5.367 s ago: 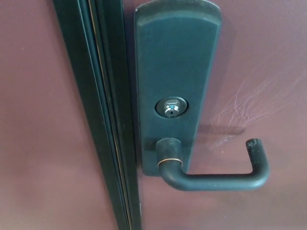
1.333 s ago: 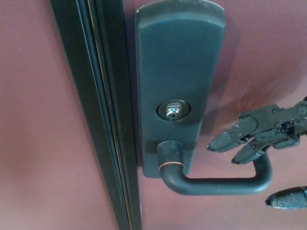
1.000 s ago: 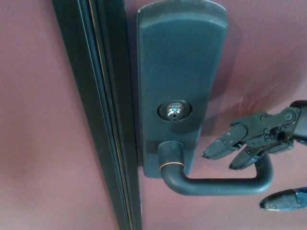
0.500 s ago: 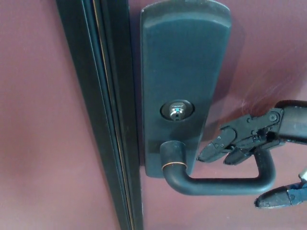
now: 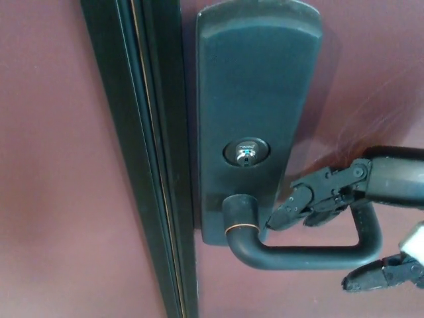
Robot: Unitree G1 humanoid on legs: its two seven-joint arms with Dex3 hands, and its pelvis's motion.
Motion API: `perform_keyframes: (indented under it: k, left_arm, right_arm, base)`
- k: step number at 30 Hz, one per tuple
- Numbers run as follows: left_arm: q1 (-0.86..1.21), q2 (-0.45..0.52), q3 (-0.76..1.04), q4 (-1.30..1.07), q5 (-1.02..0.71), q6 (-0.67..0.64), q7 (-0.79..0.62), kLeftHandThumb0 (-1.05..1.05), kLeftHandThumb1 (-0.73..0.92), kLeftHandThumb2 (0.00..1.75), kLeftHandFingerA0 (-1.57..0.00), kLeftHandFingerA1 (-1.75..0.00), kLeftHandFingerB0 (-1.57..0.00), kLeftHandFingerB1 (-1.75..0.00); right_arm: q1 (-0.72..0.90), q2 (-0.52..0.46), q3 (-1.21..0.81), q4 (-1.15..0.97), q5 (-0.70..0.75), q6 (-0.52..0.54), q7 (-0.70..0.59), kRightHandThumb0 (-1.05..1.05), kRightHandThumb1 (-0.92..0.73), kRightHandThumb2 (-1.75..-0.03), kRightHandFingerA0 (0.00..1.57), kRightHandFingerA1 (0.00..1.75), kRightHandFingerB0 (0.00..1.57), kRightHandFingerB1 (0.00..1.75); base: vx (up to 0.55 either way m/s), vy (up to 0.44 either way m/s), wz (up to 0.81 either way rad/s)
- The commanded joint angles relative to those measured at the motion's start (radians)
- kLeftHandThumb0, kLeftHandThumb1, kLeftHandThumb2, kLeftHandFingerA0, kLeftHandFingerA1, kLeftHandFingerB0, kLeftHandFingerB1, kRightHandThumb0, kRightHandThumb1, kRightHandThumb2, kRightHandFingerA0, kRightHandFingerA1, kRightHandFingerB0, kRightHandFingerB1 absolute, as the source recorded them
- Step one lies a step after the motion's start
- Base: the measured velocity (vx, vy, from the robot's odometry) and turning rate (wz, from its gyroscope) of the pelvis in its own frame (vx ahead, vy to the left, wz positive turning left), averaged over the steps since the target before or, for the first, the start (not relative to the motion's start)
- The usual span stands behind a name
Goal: The robot walks towards the door handle and put its right hand on it and twist the handle
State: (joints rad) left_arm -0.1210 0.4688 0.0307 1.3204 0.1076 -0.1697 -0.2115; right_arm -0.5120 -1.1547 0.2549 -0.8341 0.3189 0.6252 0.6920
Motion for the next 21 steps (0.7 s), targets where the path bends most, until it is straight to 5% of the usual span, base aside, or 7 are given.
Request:
perform_keyframes:
  k: [1, 21]
  left_arm:
    - [0.0, 0.006, 0.01, 0.005, 0.001, 0.011, -0.017, -0.26, 0.6, 0.58, -0.51, -0.4, -0.3, -0.32]
    - [-0.033, 0.014, 0.037, 0.003, -0.004, 0.011, -0.034, -0.29, 0.6, 0.58, -0.46, -0.39, -0.31, -0.32]
  right_arm:
    - [-0.01, 0.005, 0.04, -0.012, -0.101, 0.031, 0.02, -0.37, -0.62, -0.6, 0.43, 0.41, 0.34, 0.35]
    - [0.01, 0.067, 0.12, -0.045, -0.25, 0.058, 0.04, -0.36, -0.67, -0.6, 0.44, 0.41, 0.33, 0.34]
  base:
    - [0.0, 0.0, 0.0]
    - [0.0, 0.0, 0.0]
